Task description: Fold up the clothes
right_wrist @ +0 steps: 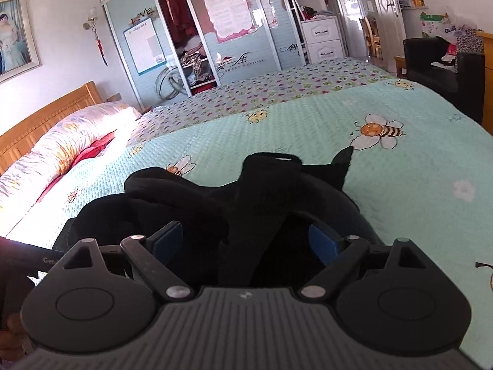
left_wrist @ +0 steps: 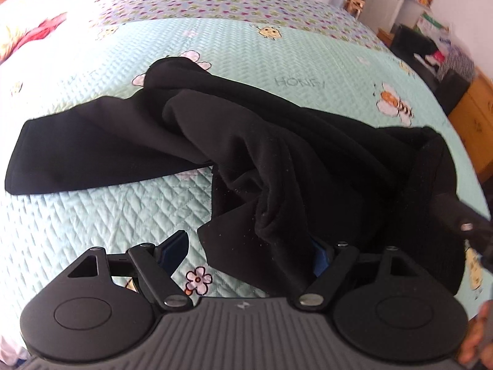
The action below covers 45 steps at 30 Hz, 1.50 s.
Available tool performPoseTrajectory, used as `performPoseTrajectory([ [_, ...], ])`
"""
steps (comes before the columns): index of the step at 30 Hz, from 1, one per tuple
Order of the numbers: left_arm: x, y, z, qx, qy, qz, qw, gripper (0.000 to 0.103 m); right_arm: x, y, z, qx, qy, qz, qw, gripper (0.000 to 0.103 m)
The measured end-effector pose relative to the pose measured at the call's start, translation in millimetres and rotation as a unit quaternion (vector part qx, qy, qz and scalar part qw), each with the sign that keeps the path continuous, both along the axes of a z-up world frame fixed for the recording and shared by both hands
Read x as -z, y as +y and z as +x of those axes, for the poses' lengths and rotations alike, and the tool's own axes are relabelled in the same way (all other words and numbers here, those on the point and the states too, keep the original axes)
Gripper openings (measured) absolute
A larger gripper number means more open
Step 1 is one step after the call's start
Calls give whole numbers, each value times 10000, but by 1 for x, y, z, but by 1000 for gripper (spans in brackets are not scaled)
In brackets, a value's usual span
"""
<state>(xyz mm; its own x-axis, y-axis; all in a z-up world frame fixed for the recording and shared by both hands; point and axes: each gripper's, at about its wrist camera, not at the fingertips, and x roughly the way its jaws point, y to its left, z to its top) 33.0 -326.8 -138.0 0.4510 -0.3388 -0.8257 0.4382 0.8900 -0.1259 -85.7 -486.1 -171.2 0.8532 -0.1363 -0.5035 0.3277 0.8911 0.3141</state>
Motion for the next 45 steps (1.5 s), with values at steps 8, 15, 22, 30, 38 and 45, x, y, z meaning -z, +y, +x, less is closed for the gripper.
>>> performPoseTrajectory([
  [8,0,23,-7,46,271,-250,9993,82,39,-14,31,-191,300,469,9983,55],
  [15,-4,24,-20,301,44,-278,9991,82,45,-45,-11,227,-77,528,9983,20],
  [22,-11,29,-31,392,-200,-288,9986,81,48,-64,-44,1008,62,-134,9948,19],
  [30,-41,25,-50,936,-876,-878,9879,82,75,-92,-55,1440,157,398,9886,21],
  [38,-30,-36,-84,1912,-1714,354,9658,82,96,-121,-70,1286,-277,1819,9745,35],
  [45,-14,-50,-87,2097,-1904,892,9549,82,88,-108,-55,767,-149,1552,9848,83],
])
